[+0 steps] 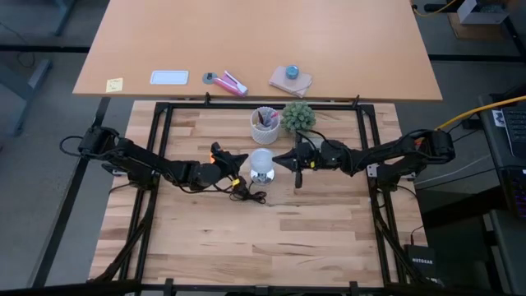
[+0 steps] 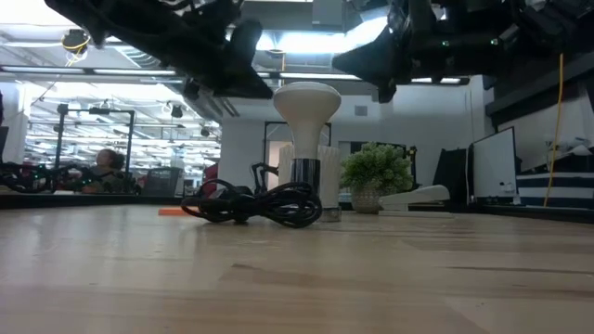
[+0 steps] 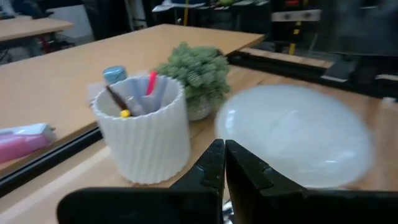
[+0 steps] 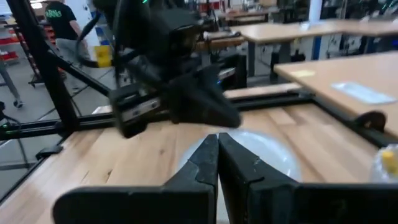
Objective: Screw lightbulb
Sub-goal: Insert the light bulb into the lamp socket
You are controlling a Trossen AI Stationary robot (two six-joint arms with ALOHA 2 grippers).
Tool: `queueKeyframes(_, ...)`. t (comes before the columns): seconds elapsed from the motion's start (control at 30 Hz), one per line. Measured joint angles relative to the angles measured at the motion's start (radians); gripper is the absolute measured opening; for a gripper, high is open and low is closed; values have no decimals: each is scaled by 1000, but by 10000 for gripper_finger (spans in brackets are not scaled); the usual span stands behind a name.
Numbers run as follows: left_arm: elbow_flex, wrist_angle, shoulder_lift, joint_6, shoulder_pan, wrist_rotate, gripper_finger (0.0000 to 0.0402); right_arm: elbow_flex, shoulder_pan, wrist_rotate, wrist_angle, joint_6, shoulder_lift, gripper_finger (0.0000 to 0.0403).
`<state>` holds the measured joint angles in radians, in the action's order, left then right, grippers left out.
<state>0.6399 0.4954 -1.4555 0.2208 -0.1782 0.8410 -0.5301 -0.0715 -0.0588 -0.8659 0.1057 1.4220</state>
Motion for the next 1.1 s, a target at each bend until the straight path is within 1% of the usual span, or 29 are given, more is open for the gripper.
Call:
queueKeyframes(0.07, 0, 19, 0, -17, -22, 0, 5, 0, 0, 34, -9, -27, -2, 12)
queueKeyframes(0.23, 0, 21, 0, -20, -81, -2, 5, 0, -1, 175, -6, -109, -4, 12)
queueKeyframes(0.33, 0, 20, 0, -19, -109, -9, 5, 0, -1, 206, 13, -118, -4, 12)
queueKeyframes(0.53, 0, 6, 0, -11, -131, -26, 5, 0, -1, 198, 64, -112, 11, 12)
queueKeyframes(0.77, 0, 8, 0, 7, -121, -25, 5, 0, -1, 180, 93, -61, 21, 12)
queueKeyframes(0.97, 0, 5, 0, -24, -102, -25, 5, 0, 0, 170, 92, -58, 21, 12)
queueKeyframes(1.1, 0, -24, 0, -23, -69, -26, 5, 0, 0, 114, 92, -18, 21, 12)
